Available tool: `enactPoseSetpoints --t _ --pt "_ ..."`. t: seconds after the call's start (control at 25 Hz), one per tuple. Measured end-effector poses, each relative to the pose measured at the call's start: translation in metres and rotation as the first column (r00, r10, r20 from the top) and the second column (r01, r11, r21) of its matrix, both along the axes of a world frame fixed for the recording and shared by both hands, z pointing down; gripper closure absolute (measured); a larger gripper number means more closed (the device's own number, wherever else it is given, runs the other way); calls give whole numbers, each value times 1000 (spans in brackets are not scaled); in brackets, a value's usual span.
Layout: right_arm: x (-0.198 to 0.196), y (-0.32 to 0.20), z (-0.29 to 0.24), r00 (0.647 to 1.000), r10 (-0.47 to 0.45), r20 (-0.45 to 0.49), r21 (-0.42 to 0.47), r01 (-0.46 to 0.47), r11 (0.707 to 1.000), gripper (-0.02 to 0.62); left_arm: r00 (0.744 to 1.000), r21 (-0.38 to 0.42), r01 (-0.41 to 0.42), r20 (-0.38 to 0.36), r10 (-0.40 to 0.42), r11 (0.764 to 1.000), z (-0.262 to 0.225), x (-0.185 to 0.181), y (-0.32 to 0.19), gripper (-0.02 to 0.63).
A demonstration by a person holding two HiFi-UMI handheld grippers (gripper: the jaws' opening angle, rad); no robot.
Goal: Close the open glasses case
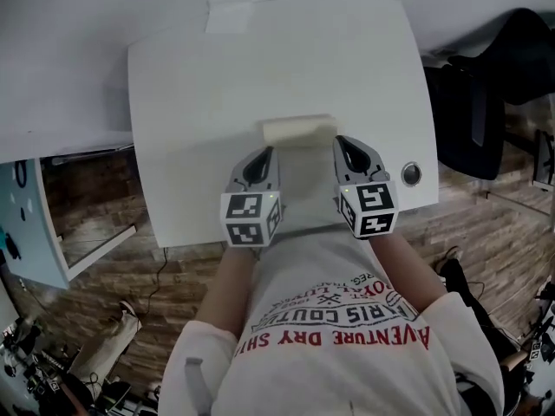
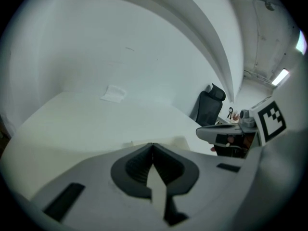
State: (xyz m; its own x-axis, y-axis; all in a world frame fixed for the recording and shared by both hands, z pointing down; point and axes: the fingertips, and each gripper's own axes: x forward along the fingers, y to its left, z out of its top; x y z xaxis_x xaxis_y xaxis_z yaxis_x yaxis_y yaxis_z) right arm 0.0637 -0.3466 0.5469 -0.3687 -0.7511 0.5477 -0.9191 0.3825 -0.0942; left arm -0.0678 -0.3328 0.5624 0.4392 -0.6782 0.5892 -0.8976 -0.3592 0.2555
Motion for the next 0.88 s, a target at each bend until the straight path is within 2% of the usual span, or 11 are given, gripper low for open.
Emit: enactPoseSetpoints --t 0.2,0.4,0.88 --pt "-10 -1 -62 998 -18 68 132 9 991 583 999 143 -7 -39 13 990 -64 4 -4 601" --pt "-17 11 -111 998 -51 39 256 39 966 583 999 276 -15 -45 29 961 -120 5 3 601" --pt "-22 30 -148 995 -67 73 327 39 944 583 999 420 -12 -38 31 907 -182 -3 17 601"
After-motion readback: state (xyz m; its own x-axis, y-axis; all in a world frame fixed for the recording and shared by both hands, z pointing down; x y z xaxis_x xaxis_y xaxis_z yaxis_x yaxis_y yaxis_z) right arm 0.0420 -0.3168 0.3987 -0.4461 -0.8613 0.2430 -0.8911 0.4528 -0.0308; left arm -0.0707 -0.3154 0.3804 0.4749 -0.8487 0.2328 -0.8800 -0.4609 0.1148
